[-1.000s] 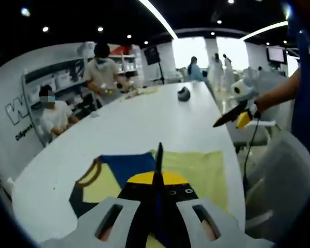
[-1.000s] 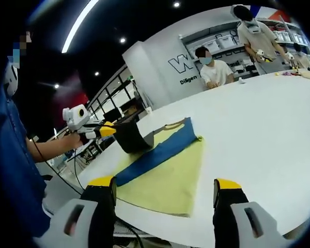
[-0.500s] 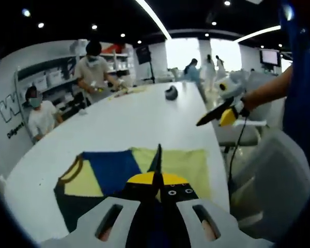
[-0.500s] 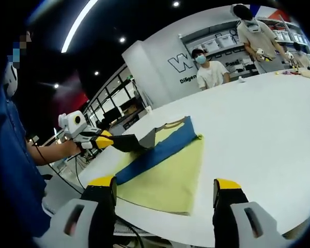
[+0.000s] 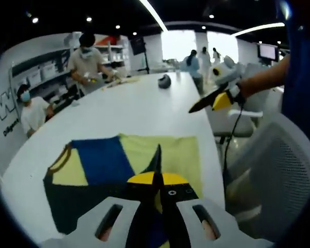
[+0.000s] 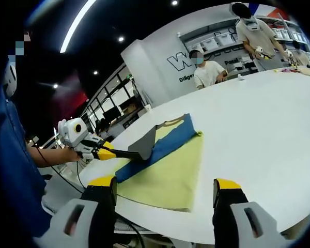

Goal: Fold the garment on the visible template until the final outline fits inside the template.

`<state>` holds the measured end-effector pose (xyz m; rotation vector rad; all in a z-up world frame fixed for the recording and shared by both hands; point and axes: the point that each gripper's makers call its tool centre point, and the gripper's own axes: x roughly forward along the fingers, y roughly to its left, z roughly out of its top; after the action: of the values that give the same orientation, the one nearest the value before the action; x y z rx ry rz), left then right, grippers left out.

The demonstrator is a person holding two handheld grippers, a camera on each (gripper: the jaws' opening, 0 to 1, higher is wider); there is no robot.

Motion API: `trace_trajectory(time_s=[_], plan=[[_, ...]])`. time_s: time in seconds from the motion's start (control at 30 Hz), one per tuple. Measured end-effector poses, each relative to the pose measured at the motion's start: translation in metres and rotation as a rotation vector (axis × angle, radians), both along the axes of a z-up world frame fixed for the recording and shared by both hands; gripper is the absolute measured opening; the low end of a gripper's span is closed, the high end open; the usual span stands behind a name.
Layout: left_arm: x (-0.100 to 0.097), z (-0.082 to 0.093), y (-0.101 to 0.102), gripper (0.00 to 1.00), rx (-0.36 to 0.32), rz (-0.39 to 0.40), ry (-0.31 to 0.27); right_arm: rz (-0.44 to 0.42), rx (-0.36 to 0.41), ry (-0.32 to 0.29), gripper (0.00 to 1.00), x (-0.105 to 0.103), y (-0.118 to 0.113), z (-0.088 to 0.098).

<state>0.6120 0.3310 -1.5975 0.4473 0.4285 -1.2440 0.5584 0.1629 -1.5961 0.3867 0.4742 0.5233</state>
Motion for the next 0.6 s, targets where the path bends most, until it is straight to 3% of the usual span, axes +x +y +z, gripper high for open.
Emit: trace_trajectory(time_s=[0.07,0.13,0.23,0.33,0.6], plan=[[-0.002,-0.004,-0.001,0.0,0.007,-0.004,0.01,0.002,0.0,0.002,0.75,0.0,0.001,0.0],[-0.006,-0.022,-0.001,0.0,0.037,-0.009,0.029,0.006,0.0,0.005,0.75,-0.001,0.003,-0.001],[-0.007,-0.028,0.0,0.0,0.046,-0.006,0.032,0.006,0.001,0.005,0.75,-0.001,0.004,-0.001],[-0.018,-0.039,0.002,0.1,0.043,-0.005,0.09,0.013,0.001,0.005,0.75,-0.002,0.004,-0.002],[-0.05,-0.037,0.006,0.18,0.052,-0.045,0.13,0.029,0.008,0.013,0.75,-0.002,0.008,-0.005]])
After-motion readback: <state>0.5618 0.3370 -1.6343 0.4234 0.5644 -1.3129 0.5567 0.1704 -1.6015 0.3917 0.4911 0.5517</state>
